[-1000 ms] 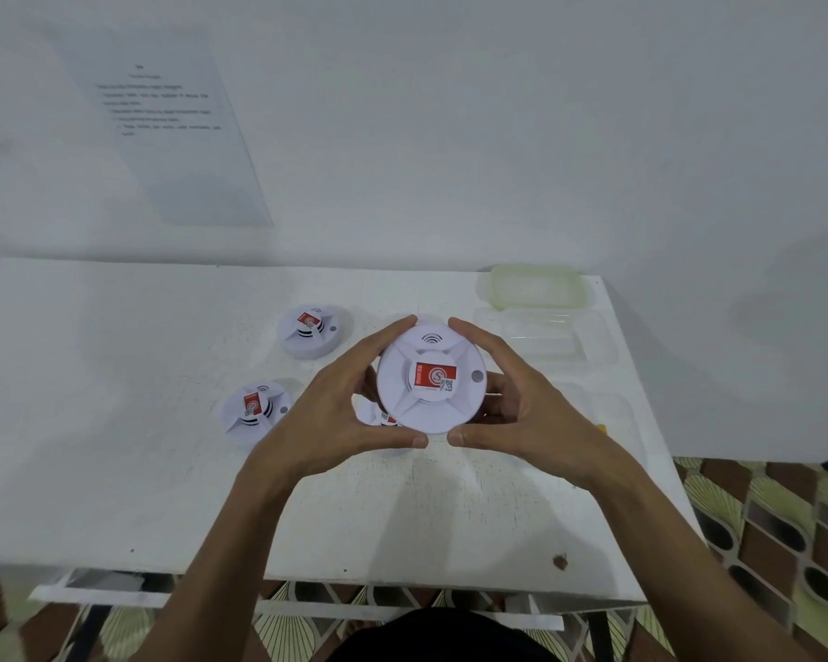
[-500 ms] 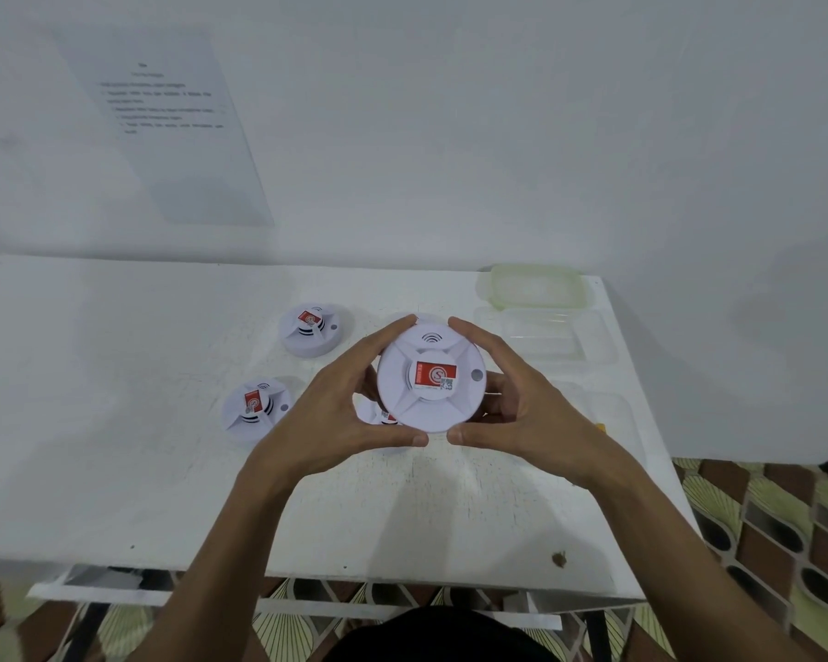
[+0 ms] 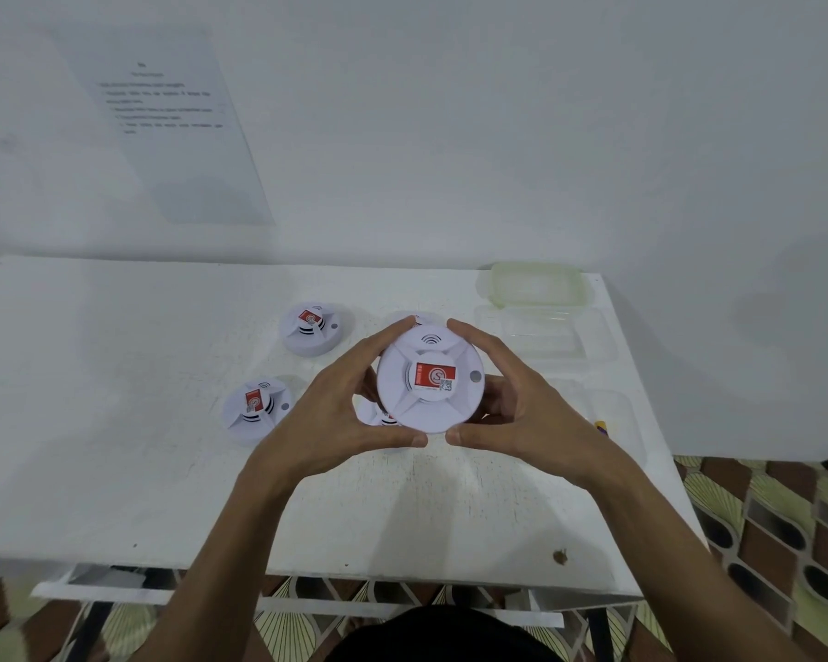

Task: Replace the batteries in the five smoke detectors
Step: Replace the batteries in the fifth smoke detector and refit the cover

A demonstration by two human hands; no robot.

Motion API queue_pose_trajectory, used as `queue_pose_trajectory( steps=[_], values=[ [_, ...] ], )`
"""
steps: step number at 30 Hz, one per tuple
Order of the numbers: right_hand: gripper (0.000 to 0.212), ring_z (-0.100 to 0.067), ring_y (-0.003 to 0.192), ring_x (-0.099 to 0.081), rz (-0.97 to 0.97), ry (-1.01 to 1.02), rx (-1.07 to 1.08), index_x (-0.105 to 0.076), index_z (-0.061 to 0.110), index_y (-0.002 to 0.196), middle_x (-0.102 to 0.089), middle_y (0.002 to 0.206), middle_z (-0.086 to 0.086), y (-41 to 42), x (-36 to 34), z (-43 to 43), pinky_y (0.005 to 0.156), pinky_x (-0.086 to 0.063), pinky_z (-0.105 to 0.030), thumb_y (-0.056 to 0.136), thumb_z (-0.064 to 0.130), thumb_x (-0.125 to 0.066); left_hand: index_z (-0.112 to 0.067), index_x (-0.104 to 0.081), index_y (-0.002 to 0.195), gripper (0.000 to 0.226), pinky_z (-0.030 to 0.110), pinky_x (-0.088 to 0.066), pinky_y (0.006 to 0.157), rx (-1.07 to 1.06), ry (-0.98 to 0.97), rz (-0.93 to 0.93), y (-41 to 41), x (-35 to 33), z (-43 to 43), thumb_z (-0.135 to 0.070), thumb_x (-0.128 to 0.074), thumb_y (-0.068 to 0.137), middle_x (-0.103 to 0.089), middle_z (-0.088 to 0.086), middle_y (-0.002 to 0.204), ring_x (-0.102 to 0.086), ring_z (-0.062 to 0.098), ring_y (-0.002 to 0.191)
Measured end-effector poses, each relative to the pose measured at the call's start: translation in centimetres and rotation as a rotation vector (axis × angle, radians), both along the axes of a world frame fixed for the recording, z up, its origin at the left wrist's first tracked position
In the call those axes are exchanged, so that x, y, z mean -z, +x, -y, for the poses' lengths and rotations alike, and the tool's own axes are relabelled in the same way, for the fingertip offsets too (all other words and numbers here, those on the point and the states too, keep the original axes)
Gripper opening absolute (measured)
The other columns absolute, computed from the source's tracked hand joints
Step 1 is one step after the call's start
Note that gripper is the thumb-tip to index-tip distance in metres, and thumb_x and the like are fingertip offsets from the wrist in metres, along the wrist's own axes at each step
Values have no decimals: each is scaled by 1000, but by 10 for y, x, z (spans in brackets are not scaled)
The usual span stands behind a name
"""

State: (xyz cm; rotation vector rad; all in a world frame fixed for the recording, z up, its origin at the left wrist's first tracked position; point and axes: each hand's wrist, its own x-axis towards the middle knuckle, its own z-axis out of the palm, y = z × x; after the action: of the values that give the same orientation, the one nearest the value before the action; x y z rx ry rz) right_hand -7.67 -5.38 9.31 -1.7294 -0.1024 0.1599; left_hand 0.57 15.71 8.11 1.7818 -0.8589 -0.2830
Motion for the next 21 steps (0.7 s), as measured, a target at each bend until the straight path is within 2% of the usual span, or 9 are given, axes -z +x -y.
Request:
queue_pose_trajectory(
  steps=[6, 11, 16, 21],
  values=[
    [94, -24, 102, -67, 10, -21, 5, -32, 50, 142, -62, 126, 4, 0, 0, -1, 88, -57, -43, 79, -6, -73, -33, -31, 137, 89, 8, -45, 81, 5, -3, -25, -1, 0, 0, -10, -81, 67, -45, -32, 134, -52, -3, 116],
    [94, -22, 93, -69, 6, -35, 15, -32, 49, 142, -67, 117, 2, -1, -1, -2, 86, -58, -42, 79, -6, -73, -41, -31, 138, 93, 11, -47, 80, -12, 28, 22, -1, -1, -1, -22, -85, 65, -45, -26, 138, -54, 2, 114],
    [93, -17, 96, -68, 9, -50, 12, -30, 46, 144, -63, 122, 5, 0, -3, -3, 83, -59, -34, 79, -6, -73, -57, -29, 135, 93, 13, -49, 81, -20, 38, 50, -1, -2, -2, -31, -84, 65, -44, -25, 140, -54, 4, 114],
    [94, -18, 98, -68, 7, -62, 13, -30, 47, 144, -62, 125, 5, 0, -2, -3, 86, -58, -37, 79, -3, -75, -54, -31, 135, 92, 10, -47, 80, -17, 19, 37, -2, -2, -2, -26, -84, 65, -45, -27, 137, -54, 2, 114]
  ],
)
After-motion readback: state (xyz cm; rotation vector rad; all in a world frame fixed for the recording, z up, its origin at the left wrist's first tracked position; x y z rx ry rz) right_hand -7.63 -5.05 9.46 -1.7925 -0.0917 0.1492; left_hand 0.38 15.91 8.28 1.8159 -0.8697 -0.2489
